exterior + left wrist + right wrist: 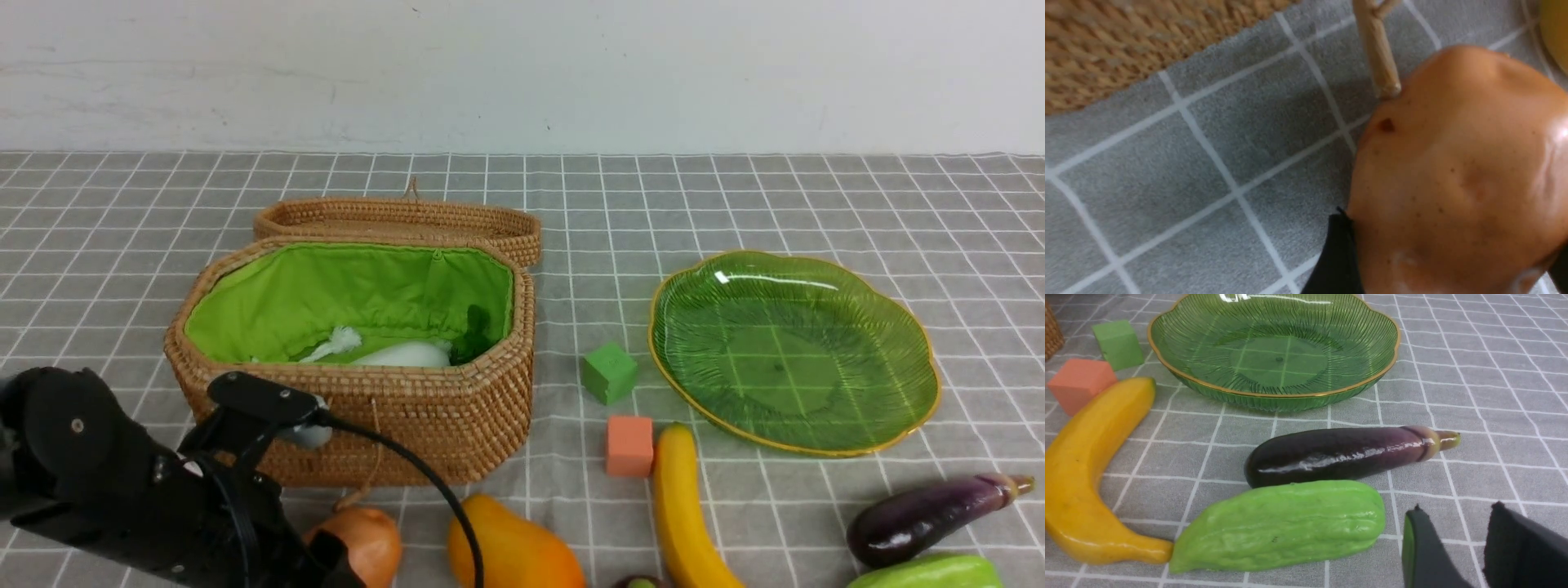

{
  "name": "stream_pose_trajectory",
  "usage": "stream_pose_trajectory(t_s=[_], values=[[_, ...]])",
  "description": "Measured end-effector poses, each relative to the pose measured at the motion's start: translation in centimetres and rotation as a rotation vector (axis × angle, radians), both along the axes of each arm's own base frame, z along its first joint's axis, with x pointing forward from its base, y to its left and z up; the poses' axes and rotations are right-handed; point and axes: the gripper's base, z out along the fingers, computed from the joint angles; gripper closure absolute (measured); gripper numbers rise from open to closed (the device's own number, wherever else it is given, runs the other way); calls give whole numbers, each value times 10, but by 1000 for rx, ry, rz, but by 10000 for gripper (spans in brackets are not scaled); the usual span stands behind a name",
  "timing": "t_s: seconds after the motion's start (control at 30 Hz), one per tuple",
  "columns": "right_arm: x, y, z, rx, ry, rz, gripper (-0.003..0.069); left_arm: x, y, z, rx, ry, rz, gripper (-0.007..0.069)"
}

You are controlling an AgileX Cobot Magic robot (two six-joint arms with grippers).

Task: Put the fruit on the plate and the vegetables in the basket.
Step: Grab a potato with your left arm and place it in the basket on the left

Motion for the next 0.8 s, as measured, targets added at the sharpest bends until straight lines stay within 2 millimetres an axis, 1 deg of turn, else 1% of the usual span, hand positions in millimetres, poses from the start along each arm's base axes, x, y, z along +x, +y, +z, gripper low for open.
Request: stream_pose_trajectory(t_s=[0.1, 0.3, 0.4, 0.5, 0.6, 0.67, 0.7, 0.8], values=[[0, 0, 0, 0, 0, 0, 417, 5, -2, -3, -8, 21, 5, 39], [0, 0, 0, 0, 0, 0, 417, 6, -4, -6, -24, 66, 13, 39], [0, 0, 0, 0, 0, 0, 417, 8, -5, -4, -25, 82, -3, 39], [0, 0, 0, 0, 0, 0, 417, 11, -8, 4, -23, 117, -54, 39], [0, 0, 0, 0, 0, 0, 417, 4, -10, 10, -30, 210, -111, 39], [0, 0, 0, 0, 0, 0, 417, -1, -11, 27, -38, 240, -165, 39], [0, 0, 0, 0, 0, 0, 417, -4, -11, 38, -43, 233, -187, 39], [0, 0, 0, 0, 0, 0, 417, -8, -10, 69, -51, 170, -227, 39]])
